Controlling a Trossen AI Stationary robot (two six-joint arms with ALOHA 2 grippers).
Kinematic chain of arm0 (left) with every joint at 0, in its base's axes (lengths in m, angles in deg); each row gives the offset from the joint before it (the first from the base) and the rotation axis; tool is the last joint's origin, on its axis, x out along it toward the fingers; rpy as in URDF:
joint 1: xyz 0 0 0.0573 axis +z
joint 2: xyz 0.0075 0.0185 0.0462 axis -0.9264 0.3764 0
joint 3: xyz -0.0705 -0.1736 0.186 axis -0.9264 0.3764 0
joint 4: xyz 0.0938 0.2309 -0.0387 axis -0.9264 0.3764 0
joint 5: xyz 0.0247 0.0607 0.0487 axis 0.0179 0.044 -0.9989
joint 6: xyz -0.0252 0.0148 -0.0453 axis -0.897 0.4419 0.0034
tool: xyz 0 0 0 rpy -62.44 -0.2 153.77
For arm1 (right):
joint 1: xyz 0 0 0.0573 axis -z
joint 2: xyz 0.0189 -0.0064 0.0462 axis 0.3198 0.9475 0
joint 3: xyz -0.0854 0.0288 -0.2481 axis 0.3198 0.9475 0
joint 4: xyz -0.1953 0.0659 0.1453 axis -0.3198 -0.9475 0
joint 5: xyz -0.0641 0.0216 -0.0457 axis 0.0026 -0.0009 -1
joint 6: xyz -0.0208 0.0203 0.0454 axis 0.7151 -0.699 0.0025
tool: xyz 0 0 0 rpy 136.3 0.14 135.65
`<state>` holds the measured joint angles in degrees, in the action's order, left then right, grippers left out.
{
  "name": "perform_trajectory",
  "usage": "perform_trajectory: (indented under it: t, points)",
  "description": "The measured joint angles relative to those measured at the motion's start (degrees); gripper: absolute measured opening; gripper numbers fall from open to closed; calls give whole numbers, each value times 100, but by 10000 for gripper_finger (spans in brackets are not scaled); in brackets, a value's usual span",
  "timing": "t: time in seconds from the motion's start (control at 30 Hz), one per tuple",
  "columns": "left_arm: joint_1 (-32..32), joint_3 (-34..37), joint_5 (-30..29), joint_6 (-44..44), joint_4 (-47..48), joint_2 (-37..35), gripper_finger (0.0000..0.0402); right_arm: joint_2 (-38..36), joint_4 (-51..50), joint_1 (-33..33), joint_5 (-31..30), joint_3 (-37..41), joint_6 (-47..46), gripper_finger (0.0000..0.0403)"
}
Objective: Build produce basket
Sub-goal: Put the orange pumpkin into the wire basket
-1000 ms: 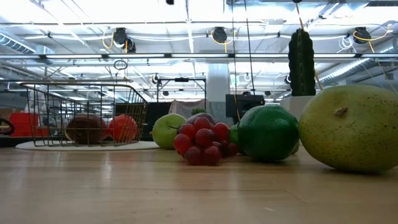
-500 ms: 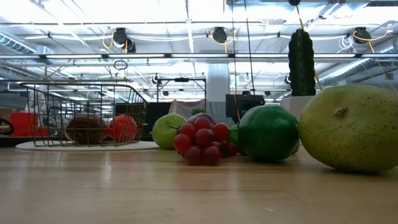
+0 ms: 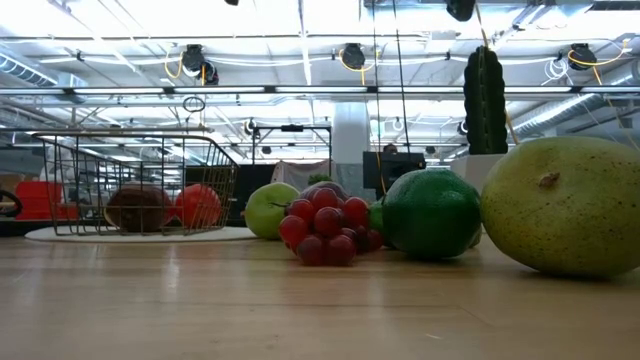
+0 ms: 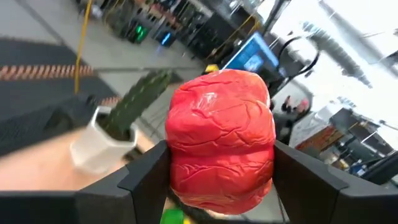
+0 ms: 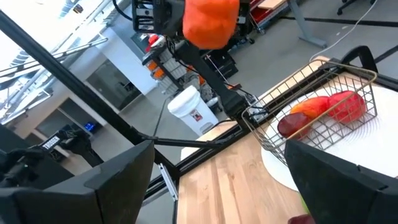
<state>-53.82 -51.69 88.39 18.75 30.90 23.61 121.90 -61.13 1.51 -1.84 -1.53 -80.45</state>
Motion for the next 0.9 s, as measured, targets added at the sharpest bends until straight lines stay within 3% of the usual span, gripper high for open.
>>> perform_trajectory:
  t: [0.37,0.5,0.67,0.9]
  points:
    - [11,-5,34,163,2054,-123,253,84,19,0,-19,0,-7,352]
    - [139,-2,-157,129,3183,-138,253,89,19,-2,-459,-1,-184,352]
    - [286,0,-680,-47,4564,-129,253,160,19,0,-774,-2,-442,352]
    - [563,139,-1388,-159,5508,-137,253,246,52,-2,-927,-2,-1197,352]
